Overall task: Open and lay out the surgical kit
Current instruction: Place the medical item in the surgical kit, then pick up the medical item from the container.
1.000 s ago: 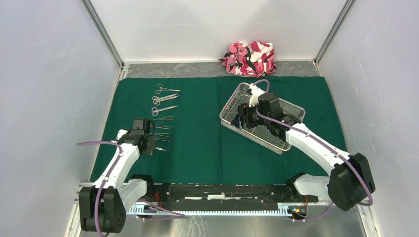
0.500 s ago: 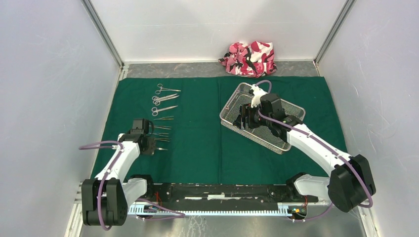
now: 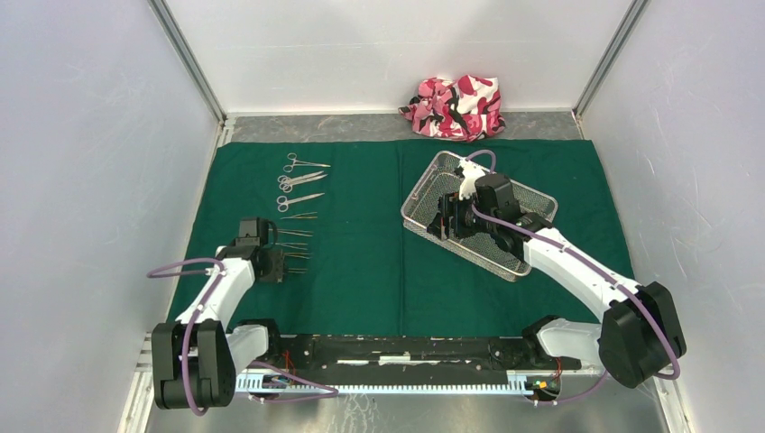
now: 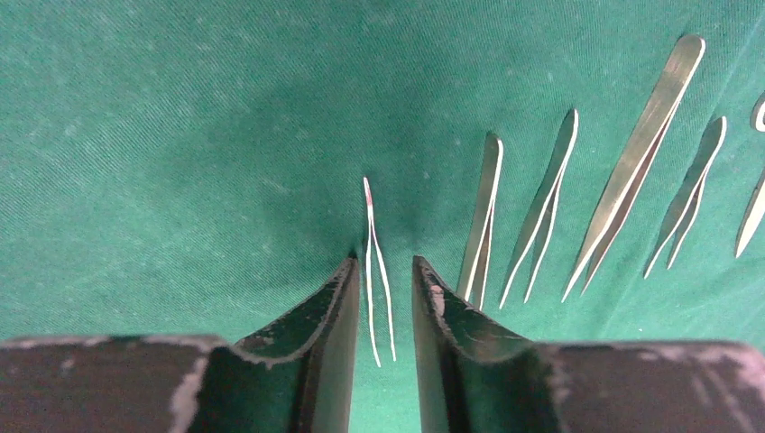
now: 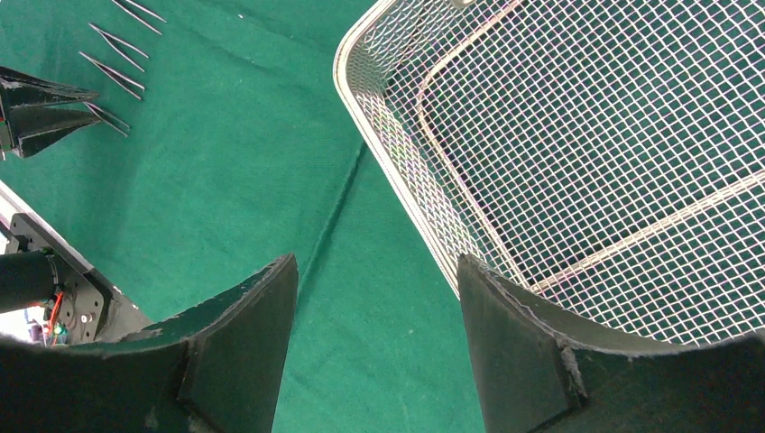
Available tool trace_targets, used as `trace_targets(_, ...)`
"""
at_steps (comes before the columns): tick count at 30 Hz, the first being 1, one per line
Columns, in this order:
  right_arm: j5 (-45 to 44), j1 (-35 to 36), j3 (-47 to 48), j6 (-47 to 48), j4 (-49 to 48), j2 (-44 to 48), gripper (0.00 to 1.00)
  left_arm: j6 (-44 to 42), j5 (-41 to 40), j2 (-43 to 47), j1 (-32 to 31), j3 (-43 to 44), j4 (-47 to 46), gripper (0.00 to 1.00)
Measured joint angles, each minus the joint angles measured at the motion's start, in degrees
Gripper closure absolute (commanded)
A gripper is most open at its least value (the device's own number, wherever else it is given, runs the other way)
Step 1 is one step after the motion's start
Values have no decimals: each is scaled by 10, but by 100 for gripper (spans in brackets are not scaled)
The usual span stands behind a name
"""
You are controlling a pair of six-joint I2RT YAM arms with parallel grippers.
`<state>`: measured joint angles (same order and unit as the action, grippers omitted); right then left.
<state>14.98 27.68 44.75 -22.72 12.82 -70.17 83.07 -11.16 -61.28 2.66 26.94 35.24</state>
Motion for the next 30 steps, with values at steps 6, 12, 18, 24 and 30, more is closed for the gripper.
trace_targets(6,0,0,0,1,3,0,28,-7,8,14,1,23,42,44)
trace_targets(12,-40,-2,6,25,41,2,28,-56,-25,47,1,113,104,24)
trace_targets(18,-138,-41,20,44,103,19,29,-199,-31,59,-13,186,56,1)
trace_targets(24,-233,-118,21,-14,183,1,29,-331,68,59,-103,191,-63,0)
trace_targets(30,-252,-123,20,-94,204,-28,30,-389,148,56,-184,191,-158,2)
